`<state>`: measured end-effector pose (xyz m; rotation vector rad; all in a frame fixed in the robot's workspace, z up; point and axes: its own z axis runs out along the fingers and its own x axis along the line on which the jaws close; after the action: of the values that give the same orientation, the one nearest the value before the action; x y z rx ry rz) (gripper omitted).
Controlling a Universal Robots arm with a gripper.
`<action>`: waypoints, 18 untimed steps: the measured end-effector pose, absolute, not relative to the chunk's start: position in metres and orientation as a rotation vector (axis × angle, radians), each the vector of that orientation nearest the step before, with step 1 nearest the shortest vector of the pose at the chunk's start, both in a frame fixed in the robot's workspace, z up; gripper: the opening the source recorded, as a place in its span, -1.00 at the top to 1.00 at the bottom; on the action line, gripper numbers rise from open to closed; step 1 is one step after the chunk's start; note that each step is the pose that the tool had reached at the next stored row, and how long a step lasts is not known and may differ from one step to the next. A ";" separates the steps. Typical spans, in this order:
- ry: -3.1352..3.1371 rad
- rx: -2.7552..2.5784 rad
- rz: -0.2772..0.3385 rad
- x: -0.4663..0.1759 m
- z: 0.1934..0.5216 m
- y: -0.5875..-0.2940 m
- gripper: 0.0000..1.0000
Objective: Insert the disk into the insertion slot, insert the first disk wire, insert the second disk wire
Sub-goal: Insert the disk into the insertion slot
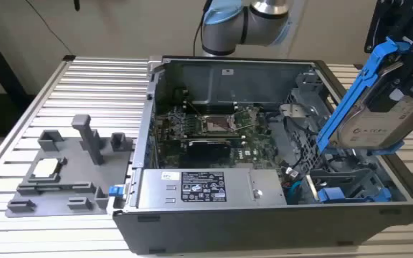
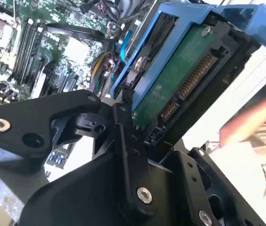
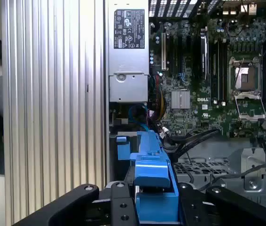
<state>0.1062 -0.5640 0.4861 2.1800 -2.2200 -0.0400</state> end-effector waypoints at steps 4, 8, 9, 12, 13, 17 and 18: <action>-2.220 2.180 -0.040 0.106 0.486 -0.564 0.34; -2.220 2.180 -0.040 0.106 0.484 -0.564 0.34; -2.220 2.180 -0.040 0.106 0.484 -0.564 0.34; -2.220 2.180 -0.039 0.107 0.482 -0.564 0.34; -2.219 2.179 -0.039 0.108 0.481 -0.564 0.34; -2.219 2.179 -0.037 0.109 0.478 -0.564 0.34; -2.219 2.179 -0.037 0.109 0.477 -0.564 0.34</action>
<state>0.1092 -0.5640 0.4774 2.1787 -2.2188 -0.0371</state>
